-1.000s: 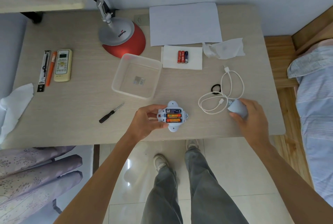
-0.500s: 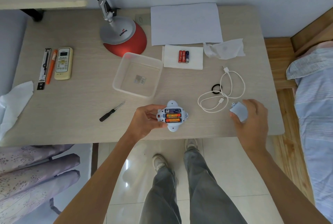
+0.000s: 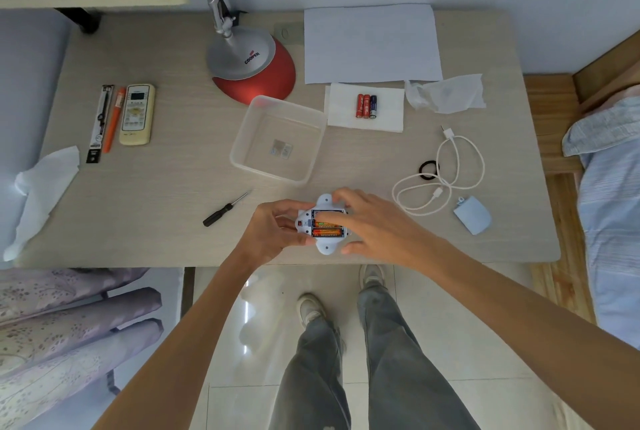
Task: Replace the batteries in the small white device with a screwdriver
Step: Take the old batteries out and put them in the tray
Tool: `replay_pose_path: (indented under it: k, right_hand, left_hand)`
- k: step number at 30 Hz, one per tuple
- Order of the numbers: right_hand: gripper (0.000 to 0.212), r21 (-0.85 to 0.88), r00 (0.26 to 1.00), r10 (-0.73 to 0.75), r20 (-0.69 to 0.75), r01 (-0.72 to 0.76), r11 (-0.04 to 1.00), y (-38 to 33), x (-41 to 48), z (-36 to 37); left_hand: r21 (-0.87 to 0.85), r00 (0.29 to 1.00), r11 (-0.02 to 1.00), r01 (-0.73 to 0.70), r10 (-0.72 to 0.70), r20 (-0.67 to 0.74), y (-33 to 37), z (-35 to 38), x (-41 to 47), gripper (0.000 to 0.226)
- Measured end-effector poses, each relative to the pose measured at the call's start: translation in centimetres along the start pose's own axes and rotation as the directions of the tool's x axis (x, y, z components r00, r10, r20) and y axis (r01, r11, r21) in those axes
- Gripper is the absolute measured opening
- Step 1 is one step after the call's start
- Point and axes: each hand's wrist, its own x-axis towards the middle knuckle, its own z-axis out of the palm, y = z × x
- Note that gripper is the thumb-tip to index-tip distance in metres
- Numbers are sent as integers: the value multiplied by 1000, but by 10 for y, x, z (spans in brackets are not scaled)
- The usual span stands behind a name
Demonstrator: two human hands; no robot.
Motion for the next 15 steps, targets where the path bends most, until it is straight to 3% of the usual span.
replay_pose_path:
  k: [5,15]
  right_hand:
    - [80,-72,995,-78,64,83,994,6,16,-6]
    - [91,-77,981,-113,159,127,989,17,31,-8]
  left_hand:
    - [11,1000,1000,-8,7,27,2,-5,-2,59]
    - [-4,998,1000,-20,20,65,5,-6,0,56]
